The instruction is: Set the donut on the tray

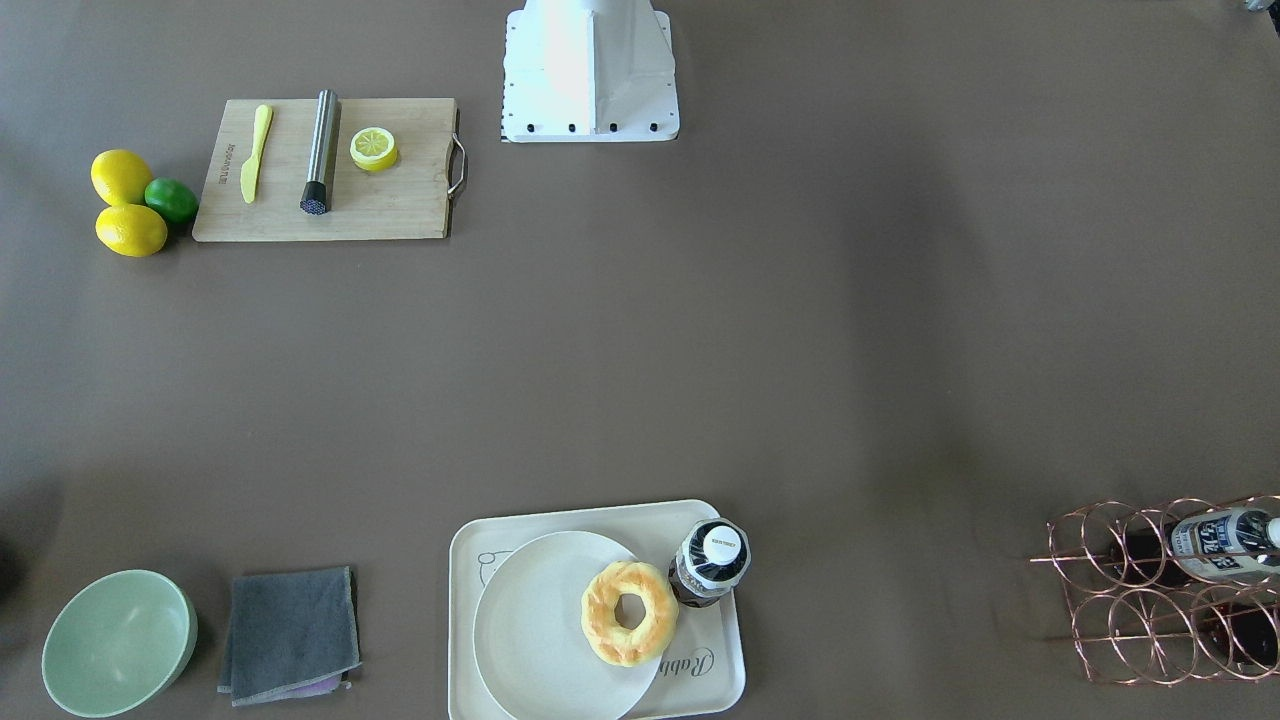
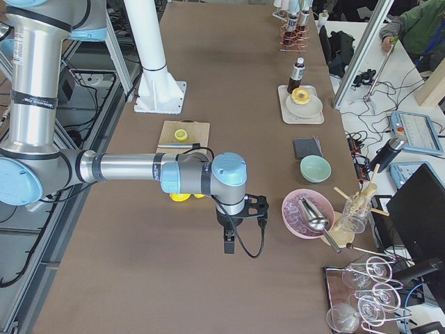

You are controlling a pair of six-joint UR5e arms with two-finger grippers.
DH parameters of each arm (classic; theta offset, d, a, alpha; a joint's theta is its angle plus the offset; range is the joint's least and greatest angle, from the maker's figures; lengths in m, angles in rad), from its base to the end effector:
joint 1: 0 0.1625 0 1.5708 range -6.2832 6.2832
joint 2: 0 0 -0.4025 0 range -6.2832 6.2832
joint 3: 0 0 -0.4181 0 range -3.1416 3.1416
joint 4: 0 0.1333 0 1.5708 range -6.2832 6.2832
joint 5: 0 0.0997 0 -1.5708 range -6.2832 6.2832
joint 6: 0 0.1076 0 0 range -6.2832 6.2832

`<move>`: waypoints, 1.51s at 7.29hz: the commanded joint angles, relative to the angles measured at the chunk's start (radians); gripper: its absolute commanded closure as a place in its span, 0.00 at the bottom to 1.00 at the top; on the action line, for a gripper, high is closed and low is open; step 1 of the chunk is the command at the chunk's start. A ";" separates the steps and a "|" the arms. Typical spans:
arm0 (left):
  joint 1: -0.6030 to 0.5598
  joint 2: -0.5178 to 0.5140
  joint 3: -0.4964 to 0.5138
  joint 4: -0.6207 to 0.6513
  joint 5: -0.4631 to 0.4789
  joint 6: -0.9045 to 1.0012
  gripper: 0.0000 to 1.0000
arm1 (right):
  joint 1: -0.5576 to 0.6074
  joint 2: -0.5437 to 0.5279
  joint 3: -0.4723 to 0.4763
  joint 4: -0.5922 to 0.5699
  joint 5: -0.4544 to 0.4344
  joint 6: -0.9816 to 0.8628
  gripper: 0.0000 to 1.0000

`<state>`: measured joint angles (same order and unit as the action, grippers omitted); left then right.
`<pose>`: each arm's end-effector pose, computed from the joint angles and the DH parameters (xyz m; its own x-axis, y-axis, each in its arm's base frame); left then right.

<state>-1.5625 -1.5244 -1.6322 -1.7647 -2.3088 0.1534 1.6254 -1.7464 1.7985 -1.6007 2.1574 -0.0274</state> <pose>-0.0566 -0.5139 0.6155 0.7287 0.2934 -0.6188 -0.1209 0.9445 0.3055 0.0981 -0.4442 0.6244 0.8334 0.0058 0.5526 -0.0317 0.9988 0.0373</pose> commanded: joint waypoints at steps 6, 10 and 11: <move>-0.073 -0.054 0.108 0.162 0.003 -0.173 0.02 | 0.048 -0.002 -0.005 -0.079 0.050 -0.069 0.00; -0.074 -0.045 0.085 0.180 -0.006 -0.176 0.02 | 0.048 -0.007 -0.011 -0.071 0.050 -0.069 0.00; -0.074 -0.045 0.074 0.180 -0.006 -0.176 0.02 | 0.048 -0.007 -0.016 -0.071 0.048 -0.069 0.00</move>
<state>-1.6366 -1.5710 -1.5422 -1.5860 -2.3142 -0.0217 1.6736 -1.7529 1.7890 -1.6733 2.2073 -0.0966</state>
